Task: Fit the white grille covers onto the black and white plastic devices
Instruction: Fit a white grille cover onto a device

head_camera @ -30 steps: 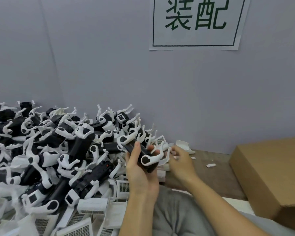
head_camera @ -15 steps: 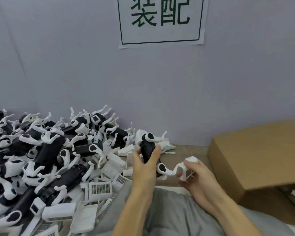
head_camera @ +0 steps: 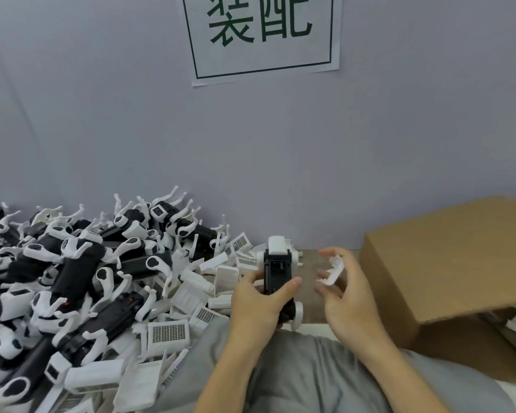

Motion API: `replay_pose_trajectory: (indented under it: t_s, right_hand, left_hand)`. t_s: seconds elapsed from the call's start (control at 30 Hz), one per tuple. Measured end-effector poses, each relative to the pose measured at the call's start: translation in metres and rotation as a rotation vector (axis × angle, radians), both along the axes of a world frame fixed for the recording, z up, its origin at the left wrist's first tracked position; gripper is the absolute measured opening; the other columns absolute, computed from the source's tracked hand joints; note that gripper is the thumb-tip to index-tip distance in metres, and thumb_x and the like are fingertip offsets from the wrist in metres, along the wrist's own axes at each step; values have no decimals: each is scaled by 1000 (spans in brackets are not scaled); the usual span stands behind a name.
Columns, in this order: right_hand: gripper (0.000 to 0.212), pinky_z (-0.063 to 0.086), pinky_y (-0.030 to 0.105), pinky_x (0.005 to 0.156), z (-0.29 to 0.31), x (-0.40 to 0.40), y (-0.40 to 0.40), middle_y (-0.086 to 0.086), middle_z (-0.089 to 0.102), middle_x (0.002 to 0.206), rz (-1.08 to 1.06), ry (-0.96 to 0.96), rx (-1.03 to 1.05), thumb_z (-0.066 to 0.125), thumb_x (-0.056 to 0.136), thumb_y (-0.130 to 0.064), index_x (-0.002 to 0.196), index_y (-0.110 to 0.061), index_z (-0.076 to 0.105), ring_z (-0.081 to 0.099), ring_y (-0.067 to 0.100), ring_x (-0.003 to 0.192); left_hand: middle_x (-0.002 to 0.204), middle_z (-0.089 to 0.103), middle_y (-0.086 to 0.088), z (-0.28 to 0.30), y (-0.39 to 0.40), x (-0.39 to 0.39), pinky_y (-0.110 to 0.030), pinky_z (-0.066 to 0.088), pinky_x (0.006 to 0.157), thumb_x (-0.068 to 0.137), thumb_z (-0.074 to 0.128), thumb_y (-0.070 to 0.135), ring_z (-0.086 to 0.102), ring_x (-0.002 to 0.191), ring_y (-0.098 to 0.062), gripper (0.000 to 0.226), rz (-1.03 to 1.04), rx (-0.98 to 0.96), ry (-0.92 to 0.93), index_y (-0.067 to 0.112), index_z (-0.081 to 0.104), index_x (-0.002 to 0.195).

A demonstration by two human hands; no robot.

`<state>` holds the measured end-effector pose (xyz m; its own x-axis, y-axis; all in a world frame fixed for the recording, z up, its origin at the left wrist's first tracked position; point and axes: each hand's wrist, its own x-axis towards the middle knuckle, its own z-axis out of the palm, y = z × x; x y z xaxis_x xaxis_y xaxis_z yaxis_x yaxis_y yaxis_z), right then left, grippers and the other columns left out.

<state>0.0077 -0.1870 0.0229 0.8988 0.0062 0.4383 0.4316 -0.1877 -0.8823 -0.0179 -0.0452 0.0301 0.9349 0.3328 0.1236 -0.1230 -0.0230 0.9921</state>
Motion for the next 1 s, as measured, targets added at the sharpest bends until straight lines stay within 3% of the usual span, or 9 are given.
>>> replay_pose_trajectory:
  t_s: [0.1, 0.2, 0.3, 0.4, 0.5, 0.67, 0.83, 0.9, 1.0]
  right_hand:
    - [73, 45, 16, 97, 5, -9, 10, -10, 48, 132, 66, -141, -169, 47, 72, 22, 110, -39, 61, 50, 2, 123]
    - [80, 30, 10, 111, 4, -15, 18, -17, 33, 152, 146, -155, -321, 41, 65, 7, 132, -34, 56, 31, -10, 138]
    - [86, 12, 21, 123, 2, -19, 22, -21, 12, 164, 208, -99, -344, 38, 73, -2, 153, -32, 32, 3, -8, 149]
    - [81, 0, 5, 116, 2, -23, 25, -25, 4, 164, 227, -101, -349, 37, 84, -8, 157, -36, 17, -8, -12, 147]
    - [84, 2, 9, 119, 0, -21, 24, -26, 4, 163, 221, -84, -349, 43, 86, 7, 158, -30, 19, -7, -12, 147]
    - [78, 26, 29, 122, 0, -22, 24, -29, 2, 162, 258, -72, -305, 50, 84, -20, 157, -28, 24, -2, -16, 145]
    - [70, 14, -1, 110, -4, -16, 25, -23, 19, 158, 95, -182, -344, 67, 92, -12, 153, -24, 35, 9, -22, 141]
    - [71, 12, -3, 107, -4, -15, 24, -20, 27, 156, 43, -223, -356, 73, 88, -15, 151, -22, 40, 18, -16, 142]
    - [71, 16, 3, 112, -4, -14, 23, -18, 25, 159, 54, -249, -371, 72, 87, -12, 151, -21, 41, 20, -7, 146]
  left_hand:
    - [84, 76, -10, 1, -5, 2, -30, 56, 62, 93, 70, 22, 71, 73, -20, 7, -66, 73, -19, 18, 72, 98]
    - [87, 72, -2, 1, -6, 7, -27, 54, 66, 103, 48, 19, 69, 82, -16, 21, -57, 23, 45, 19, 70, 100]
    - [73, 69, 9, 1, -4, 7, -19, 49, 59, 103, 44, 16, 65, 69, -4, 26, -68, -43, 90, 18, 66, 90]
    - [76, 69, 12, 0, -2, 6, -20, 49, 68, 102, 46, 18, 65, 76, -4, 21, -93, -10, 106, 21, 65, 93]
    - [91, 71, 7, 1, -3, 5, -32, 50, 86, 102, 46, 20, 66, 93, -12, 20, -97, 2, 93, 20, 66, 103]
    - [90, 69, 7, -3, -3, 8, -28, 51, 79, 103, 46, 22, 64, 88, -9, 19, -68, -9, 98, 21, 65, 106]
    - [100, 74, 1, 1, -5, 5, -34, 54, 92, 104, 43, 16, 69, 102, -17, 24, -66, -64, 84, 21, 65, 111]
    - [107, 73, -2, 2, -6, 4, -38, 52, 99, 106, 41, 17, 68, 107, -19, 26, -72, -79, 70, 20, 65, 116]
    - [108, 74, 7, 4, -7, 1, -25, 53, 92, 107, 41, 22, 67, 107, -7, 26, -113, -89, 15, 23, 63, 120]
